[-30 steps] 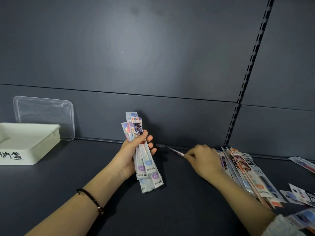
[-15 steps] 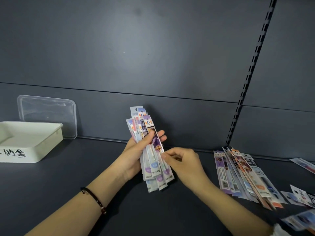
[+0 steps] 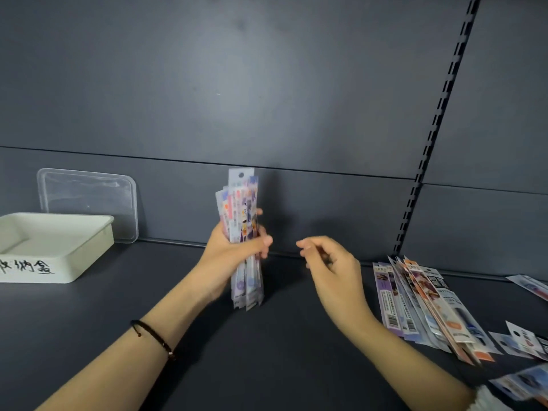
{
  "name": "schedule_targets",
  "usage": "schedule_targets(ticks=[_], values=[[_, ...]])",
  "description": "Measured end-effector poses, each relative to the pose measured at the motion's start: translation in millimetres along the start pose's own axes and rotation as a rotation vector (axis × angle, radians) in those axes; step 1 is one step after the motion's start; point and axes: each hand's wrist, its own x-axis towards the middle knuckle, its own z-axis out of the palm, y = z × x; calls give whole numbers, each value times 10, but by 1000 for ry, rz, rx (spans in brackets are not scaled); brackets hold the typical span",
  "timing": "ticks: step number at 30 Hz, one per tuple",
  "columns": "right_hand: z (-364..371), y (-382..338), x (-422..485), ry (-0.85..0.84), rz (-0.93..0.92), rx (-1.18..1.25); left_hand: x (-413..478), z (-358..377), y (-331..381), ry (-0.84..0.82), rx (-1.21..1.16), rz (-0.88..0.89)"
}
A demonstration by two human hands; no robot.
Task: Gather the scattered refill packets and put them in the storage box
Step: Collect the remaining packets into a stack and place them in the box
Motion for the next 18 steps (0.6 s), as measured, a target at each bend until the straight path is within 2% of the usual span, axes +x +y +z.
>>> schedule_targets(ticks=[5, 8, 13, 18], values=[[-20, -74, 73, -103, 17, 63, -30, 41, -103, -80, 90, -111], [16, -162, 146, -171, -35, 55, -79, 127, -89, -166, 199, -147], [53, -289, 171, -227, -59, 98, -76, 193, -61, -150, 312, -94], [19, -357, 220, -185, 6, 98, -128, 331, -23, -195, 353, -46]])
